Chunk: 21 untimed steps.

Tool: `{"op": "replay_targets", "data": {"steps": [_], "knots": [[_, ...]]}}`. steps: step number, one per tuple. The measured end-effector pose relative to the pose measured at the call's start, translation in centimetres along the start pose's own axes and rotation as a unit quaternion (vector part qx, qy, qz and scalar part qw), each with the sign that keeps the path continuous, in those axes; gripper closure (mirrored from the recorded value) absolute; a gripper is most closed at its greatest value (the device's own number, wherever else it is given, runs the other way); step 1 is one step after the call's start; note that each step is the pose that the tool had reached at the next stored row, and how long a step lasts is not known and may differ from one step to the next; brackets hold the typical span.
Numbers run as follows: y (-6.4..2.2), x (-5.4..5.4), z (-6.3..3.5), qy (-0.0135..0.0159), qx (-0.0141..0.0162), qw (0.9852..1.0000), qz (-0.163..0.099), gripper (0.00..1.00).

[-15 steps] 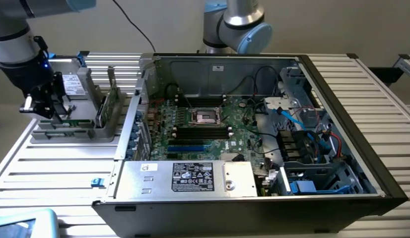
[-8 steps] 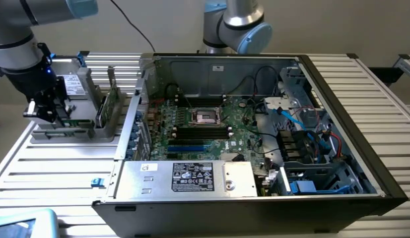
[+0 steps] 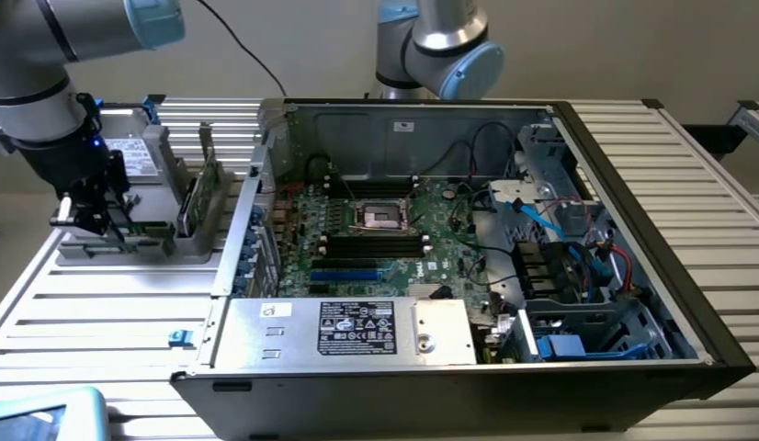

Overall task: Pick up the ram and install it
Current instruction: 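Pick up the ram and move it above insertion slot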

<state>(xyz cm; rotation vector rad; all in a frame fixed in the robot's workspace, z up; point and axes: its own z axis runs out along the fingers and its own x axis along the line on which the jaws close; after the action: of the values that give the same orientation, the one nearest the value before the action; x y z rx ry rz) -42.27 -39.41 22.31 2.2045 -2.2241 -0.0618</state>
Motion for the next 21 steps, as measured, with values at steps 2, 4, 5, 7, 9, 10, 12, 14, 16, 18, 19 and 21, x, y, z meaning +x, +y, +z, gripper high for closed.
{"op": "replay_targets", "data": {"steps": [2, 4, 5, 7, 9, 10, 12, 14, 16, 18, 19, 21], "knots": [[0.06, 0.0, 0.37, 0.0000, 0.0000, 1.0000, 0.000, 0.63], [0.06, 0.1, 0.73, 0.0001, -0.0001, 1.0000, 0.000, 0.63], [0.06, 0.1, 0.91, 0.0000, -0.0001, 1.0000, 0.000, 0.63], [0.07, 0.1, 1.27, 0.0000, 0.0000, 1.0000, 0.000, 0.63], [0.07, 0.1, 1.63, 0.0000, 0.0000, 1.0000, 0.000, 0.63], [0.09, 0.1, 1.80, 0.0000, 0.0000, 1.0000, 0.000, 0.63], [0.15, 0.1, 2.12, 0.0000, 0.0000, 1.0000, 0.000, 0.63], [0.20, 0.1, 2.29, 0.0001, -0.0001, 1.0000, 0.000, 0.63], [0.20, 0.1, 2.38, 0.0000, 0.0000, 1.0000, -0.001, 0.63], [0.20, 0.1, 2.47, 0.0001, -0.0001, 1.0000, 0.000, 0.65], [0.20, 0.1, 2.49, 0.0001, -0.0001, 1.0000, -0.001, 0.71], [0.20, 0.1, 2.51, 0.0001, -0.0001, 1.0000, -0.001, 0.84]]}}
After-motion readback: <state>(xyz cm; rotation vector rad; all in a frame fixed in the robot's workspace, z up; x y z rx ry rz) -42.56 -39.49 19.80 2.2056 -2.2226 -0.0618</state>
